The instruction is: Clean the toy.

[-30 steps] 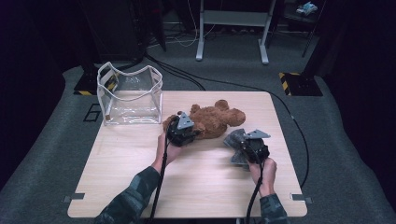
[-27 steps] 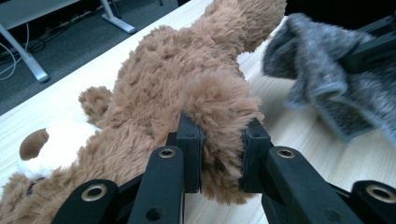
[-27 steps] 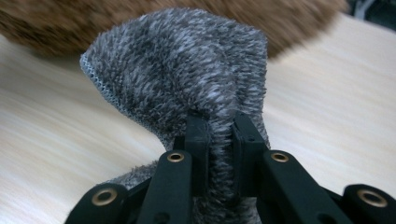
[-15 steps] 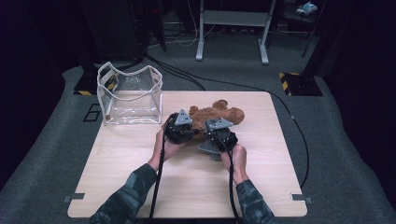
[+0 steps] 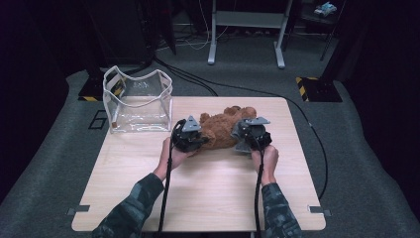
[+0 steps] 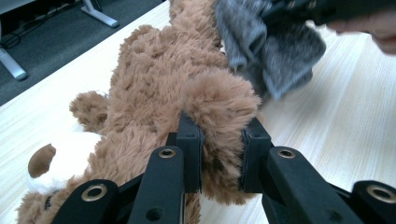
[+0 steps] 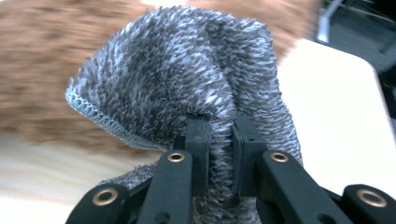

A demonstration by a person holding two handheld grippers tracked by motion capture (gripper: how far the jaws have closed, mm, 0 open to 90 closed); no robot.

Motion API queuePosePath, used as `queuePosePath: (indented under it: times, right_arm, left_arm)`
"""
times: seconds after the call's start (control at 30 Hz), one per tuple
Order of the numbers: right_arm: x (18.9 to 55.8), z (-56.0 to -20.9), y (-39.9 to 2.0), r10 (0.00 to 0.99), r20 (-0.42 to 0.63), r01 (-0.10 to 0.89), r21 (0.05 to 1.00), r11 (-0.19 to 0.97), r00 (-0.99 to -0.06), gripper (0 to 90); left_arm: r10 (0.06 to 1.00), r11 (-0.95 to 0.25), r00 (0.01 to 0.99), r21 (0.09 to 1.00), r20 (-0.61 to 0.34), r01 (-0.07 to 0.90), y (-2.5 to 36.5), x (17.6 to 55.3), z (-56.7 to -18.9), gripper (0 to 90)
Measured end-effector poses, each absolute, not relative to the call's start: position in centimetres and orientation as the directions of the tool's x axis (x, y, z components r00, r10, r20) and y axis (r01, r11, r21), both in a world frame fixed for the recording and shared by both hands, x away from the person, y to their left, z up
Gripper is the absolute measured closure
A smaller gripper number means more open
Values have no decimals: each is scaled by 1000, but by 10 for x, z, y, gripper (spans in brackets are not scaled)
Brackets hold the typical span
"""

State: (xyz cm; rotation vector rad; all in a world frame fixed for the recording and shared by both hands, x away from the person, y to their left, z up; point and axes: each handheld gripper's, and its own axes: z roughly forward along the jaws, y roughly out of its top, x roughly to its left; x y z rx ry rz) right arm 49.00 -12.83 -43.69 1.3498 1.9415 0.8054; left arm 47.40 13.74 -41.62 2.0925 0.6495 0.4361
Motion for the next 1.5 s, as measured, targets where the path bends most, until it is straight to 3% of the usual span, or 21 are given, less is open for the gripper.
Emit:
queuePosePath:
  times: [0.1,0.2,0.5,0.6,0.83,1.03,1.23,1.5]
  right_arm:
    - [493,-436,-143,964,-134,576,780,245,-229,798]
    - [483,-434,-143,961,-126,563,789,248,-246,797]
    - [454,-444,-76,853,-142,506,752,423,-502,797]
    - [464,-445,-68,863,-151,519,744,421,-483,797]
    - [479,-442,-95,913,-159,559,748,359,-375,797]
    - [463,-428,-94,896,-175,514,767,384,-408,796]
    - [470,-439,-74,872,-138,527,749,402,-470,796]
    - [488,-448,-90,908,-129,588,724,361,-398,797]
  left_arm:
    - [592,-479,804,828,58,293,138,475,-416,746]
    - [598,-467,800,832,50,298,138,477,-415,743]
    - [606,-447,795,838,29,311,140,481,-414,739]
    - [610,-443,792,840,27,313,141,481,-413,739]
    - [611,-436,791,843,22,314,143,482,-410,740]
    - [612,-432,791,847,24,309,144,482,-408,739]
    - [627,-404,779,848,-15,342,148,486,-412,730]
    - [639,-395,768,843,-33,365,155,489,-414,727]
